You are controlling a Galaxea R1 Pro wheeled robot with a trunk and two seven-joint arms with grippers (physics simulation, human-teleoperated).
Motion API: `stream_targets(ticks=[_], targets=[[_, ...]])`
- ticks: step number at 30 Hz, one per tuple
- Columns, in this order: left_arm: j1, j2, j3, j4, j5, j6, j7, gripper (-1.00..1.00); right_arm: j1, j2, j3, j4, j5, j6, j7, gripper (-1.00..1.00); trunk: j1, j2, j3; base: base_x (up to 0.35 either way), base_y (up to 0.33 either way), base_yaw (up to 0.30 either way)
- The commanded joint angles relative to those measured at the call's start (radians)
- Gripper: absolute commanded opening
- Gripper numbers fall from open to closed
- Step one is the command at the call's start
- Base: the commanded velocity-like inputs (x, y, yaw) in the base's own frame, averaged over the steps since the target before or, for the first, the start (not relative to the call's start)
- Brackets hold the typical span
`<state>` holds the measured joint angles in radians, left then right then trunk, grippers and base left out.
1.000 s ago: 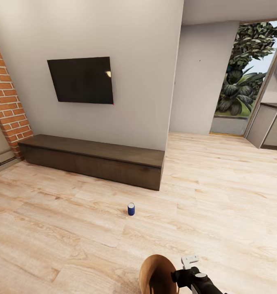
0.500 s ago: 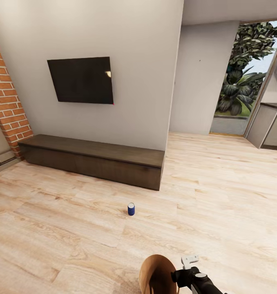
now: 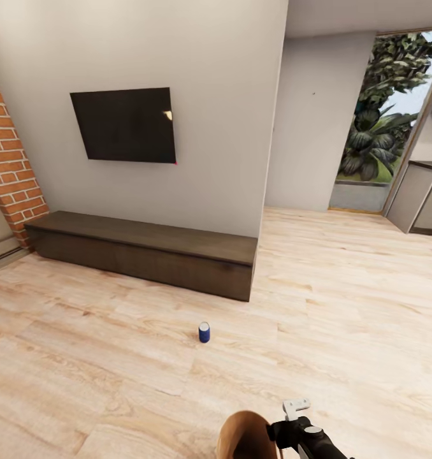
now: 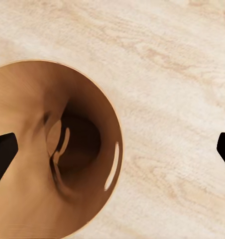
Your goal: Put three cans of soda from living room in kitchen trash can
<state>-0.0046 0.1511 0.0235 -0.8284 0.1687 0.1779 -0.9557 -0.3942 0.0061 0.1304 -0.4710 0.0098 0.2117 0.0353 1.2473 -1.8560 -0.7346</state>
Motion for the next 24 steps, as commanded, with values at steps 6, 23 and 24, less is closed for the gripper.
stream_targets(ticks=[6,23,24], targets=[[0.0,0.0,0.001,0.0,0.0,0.0,0.0,1.0,0.0,0.0,0.0,0.0,0.0,0.0,0.0,1.0,0.0,0.0,0.0,0.048,0.0,0.0],[0.0,0.0,0.001,0.0,0.0,0.0,0.0,1.0,0.0,0.0,0.0,0.0,0.0,0.0,0.0,1.0,0.023,-0.042,-0.02,0.005,0.0,0.0],[0.0,0.0,0.0,0.0,0.0,0.0,0.0,1.0,0.0,0.0,0.0,0.0,0.0,0.0,0.0,1.0,0.027,-0.049,-0.025,0.0,0.0,0.0]])
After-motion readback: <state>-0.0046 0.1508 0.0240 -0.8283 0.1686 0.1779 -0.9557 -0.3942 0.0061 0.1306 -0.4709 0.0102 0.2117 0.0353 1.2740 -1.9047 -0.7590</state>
